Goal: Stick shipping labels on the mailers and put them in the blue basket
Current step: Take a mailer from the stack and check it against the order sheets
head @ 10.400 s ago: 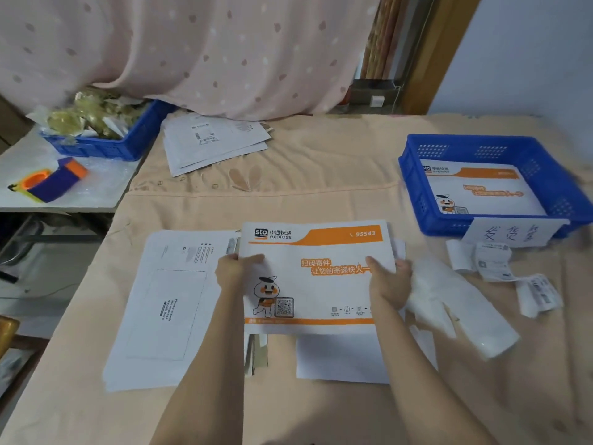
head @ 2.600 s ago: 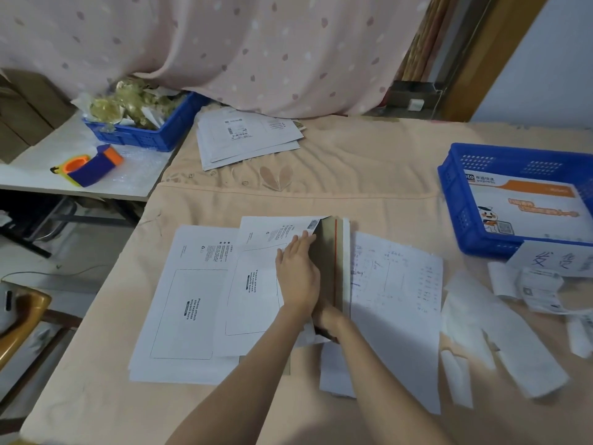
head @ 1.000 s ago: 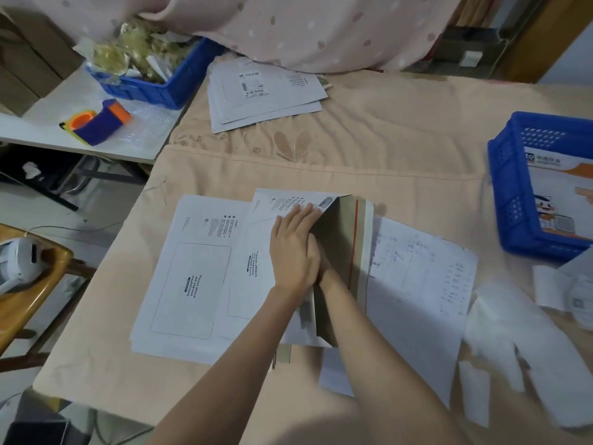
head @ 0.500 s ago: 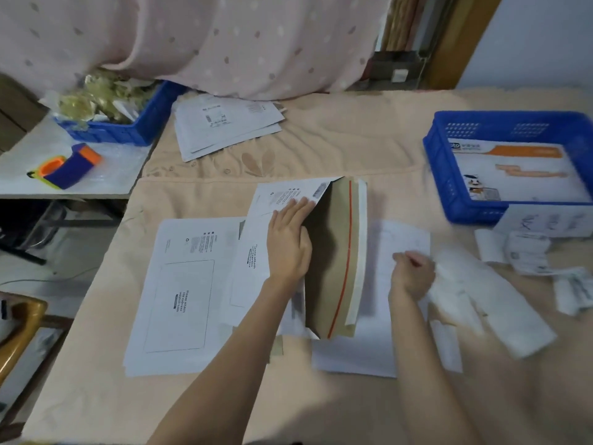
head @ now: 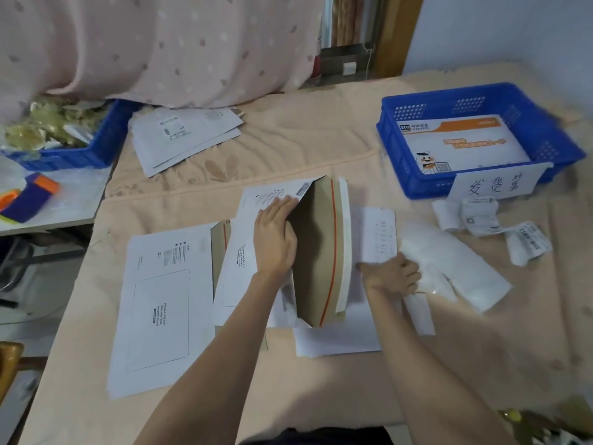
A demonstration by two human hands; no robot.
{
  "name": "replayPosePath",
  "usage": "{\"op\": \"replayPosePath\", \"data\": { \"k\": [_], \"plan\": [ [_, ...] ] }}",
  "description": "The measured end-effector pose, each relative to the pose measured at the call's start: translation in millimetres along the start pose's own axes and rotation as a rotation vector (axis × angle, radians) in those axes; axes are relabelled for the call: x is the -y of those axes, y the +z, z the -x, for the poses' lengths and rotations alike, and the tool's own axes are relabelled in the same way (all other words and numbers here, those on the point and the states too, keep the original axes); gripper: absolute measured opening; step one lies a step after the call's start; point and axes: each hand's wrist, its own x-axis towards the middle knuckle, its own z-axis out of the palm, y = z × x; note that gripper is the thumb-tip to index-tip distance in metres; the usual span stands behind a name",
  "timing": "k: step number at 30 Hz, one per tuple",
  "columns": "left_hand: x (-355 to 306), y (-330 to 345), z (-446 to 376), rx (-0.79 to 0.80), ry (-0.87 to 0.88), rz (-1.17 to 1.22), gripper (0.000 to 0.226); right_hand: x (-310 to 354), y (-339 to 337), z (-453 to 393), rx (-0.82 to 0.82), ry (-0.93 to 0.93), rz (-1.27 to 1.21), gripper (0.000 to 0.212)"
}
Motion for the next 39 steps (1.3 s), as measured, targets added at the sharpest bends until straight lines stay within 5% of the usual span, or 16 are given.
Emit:
{"op": "replayPosePath", "data": {
  "k": [2,6,13,27,39],
  "plan": [
    [-0.1,0.0,-1.8,0.002,-0.005,-0.011,0.044,-1.3,2.7,-3.6,-0.036,-0.001,0.027,0.072],
    [-0.1,-1.3,-4.2,-0.023,0.002,-0.033,0.044,-0.7,7.3,-8.1,-0.227,-0.035,-0.010,0.058],
    [0.5,-2.8,-11.0,-0.033,0.003,-0.056,0.045,3.2,-5.2,-14.6,-0.169,-0.066,-0.218,0.027],
    [41.5,-28.2,-25.9,-0.089,-0.026,-0.220,0.047,45.2,-31.8,-39.1,-0.157,-0.042,-0.608,0.017],
    [84.9,-34.8,-19.4,-0.004,-0.061,-0.363,0.046,61.4,-37.0,-48.2,-0.086,-0.017,-0.694,0.022]
  ]
}}
